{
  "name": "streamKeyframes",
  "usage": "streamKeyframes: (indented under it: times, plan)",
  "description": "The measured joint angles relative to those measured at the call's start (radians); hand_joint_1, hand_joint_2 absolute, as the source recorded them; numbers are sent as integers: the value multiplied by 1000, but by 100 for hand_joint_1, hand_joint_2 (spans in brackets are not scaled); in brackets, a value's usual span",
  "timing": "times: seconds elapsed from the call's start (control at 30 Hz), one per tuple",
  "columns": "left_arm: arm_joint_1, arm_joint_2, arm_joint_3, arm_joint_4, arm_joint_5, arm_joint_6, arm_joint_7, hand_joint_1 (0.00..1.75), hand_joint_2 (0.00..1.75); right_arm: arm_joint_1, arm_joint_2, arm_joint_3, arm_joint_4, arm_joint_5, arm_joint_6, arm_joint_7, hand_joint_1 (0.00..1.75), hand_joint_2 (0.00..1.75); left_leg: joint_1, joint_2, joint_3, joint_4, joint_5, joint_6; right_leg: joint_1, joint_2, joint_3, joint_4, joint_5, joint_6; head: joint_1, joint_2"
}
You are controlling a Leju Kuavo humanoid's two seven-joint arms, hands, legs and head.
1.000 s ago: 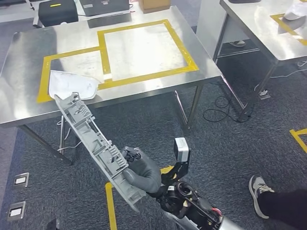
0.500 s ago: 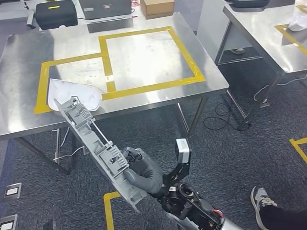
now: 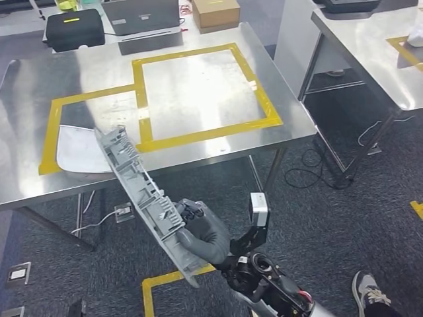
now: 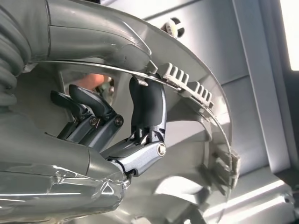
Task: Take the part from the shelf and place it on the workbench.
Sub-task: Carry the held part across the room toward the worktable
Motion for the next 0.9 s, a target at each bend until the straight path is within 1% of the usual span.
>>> streamKeyframes:
  times: [0.03,0.07,0.1,0.13,0.17,0.2,0.23,0.27,0.3,0.37,0.4,0.43,0.47,0.5,0.53,0.57,0.6,0.63,0.7,0.73,0.77,0.8,0.87,0.9]
  plan:
    - [1,0,0,0,0,0,0,0,175,1,0,-3,0,2,-4,-6,175,175,1,0,-38,44,-16,-2,0,1,7,0,-7,-1,-4,0]
    - [3,0,0,0,0,0,0,0,175,2,-1,-7,0,3,-8,-14,175,175,2,0,-63,58,-18,-3,0,3,15,0,-15,-1,-8,0]
    - [5,1,0,0,1,1,0,0,175,4,-1,-11,-1,2,-12,-21,175,175,3,0,-70,36,2,-3,-1,5,26,0,-24,0,-13,0]
    - [5,2,0,0,1,1,0,0,175,6,-2,-16,-3,1,-17,-29,175,175,3,1,-61,-18,43,-2,-1,7,38,0,-33,3,-18,0]
    - [6,3,0,0,1,1,0,0,175,8,-3,-22,-6,0,-22,-39,175,175,4,1,-44,-87,98,0,-1,7,46,0,-43,6,-24,0]
    - [6,4,0,0,1,2,0,0,175,9,-4,-29,-10,-1,-28,-49,175,175,3,2,-29,-147,132,4,1,8,56,1,-54,11,-29,0]
    - [6,4,0,0,1,1,0,0,175,9,-6,-37,-16,-3,-34,-59,175,175,1,4,-19,-187,155,9,3,8,61,3,-65,16,-32,0]
    - [6,4,-1,0,1,1,0,0,175,9,-7,-45,-21,-3,-40,-66,175,175,0,5,-13,-205,162,15,5,8,66,5,-73,22,-33,0]
    - [6,2,-1,0,2,1,1,0,175,10,-9,-53,-27,-3,-46,-72,175,175,-1,6,-11,-207,152,22,6,8,76,9,-78,28,-31,0]
    - [7,0,-1,0,1,1,1,0,175,10,-12,-69,-40,-3,-57,-79,175,175,1,6,7,-209,150,36,6,5,86,17,-91,39,-22,0]
    - [7,0,-1,0,1,1,1,0,175,9,-14,-76,-47,-2,-62,-81,175,175,1,6,17,-211,144,43,5,3,77,41,-102,45,-17,0]
    - [6,0,-1,0,0,1,1,0,175,8,-17,-82,-54,-1,-66,-82,175,175,1,6,27,-212,139,48,3,2,53,87,-119,51,-11,0]
    - [6,0,-1,0,0,1,1,0,175,8,-19,-87,-59,0,-68,-84,175,175,0,6,35,-212,132,52,1,0,15,155,-141,55,-5,0]
    - [5,1,-1,0,0,1,0,0,175,9,-21,-92,-63,0,-70,-85,175,175,-1,7,43,-212,124,55,0,0,-31,229,-167,58,0,0]
    - [5,1,-1,0,0,1,0,0,175,11,-23,-96,-66,0,-70,-85,175,175,-2,6,53,-212,115,55,-1,0,-75,290,-191,60,4,0]
    - [6,2,-1,0,0,1,0,0,175,13,-26,-100,-67,0,-71,-86,175,175,-2,5,65,-212,106,56,-1,0,-105,319,-202,60,7,0]
    - [7,2,-1,0,0,1,0,0,175,15,-28,-103,-69,0,-72,-85,175,175,-2,4,79,-212,95,55,-1,0,-120,312,-193,58,11,0]
    - [7,2,-1,0,0,1,0,0,175,16,-31,-105,-71,1,-73,-85,175,175,-3,3,94,-212,84,54,0,0,-121,271,-159,55,16,0]
    - [7,0,-1,0,-1,1,0,0,175,18,-36,-109,-77,3,-77,-86,175,175,-4,0,121,-211,64,49,4,0,-107,141,-45,43,26,0]
    - [6,-1,-1,0,-2,1,0,0,175,19,-39,-111,-80,5,-79,-87,175,175,-5,-1,128,-212,55,44,7,0,-100,92,-7,37,31,0]
    - [6,-2,-1,0,-3,1,0,0,175,21,-41,-113,-83,6,-82,-88,175,175,-6,-2,133,-213,49,38,10,0,-95,62,19,31,34,0]
    - [5,-2,-2,0,-4,1,0,0,175,23,-44,-116,-88,6,-85,-89,175,175,-7,-3,136,-213,46,32,12,0,-92,49,22,27,35,0]
    - [4,-1,-3,0,-5,1,0,0,175,26,-46,-122,-100,11,-91,-90,175,175,-8,-3,143,-212,45,23,8,2,-70,35,26,18,35,0]
    - [3,0,-3,0,-6,1,0,0,175,27,-47,-125,-106,17,-94,-91,175,175,-8,-3,134,-189,45,19,5,2,-58,24,26,14,31,0]
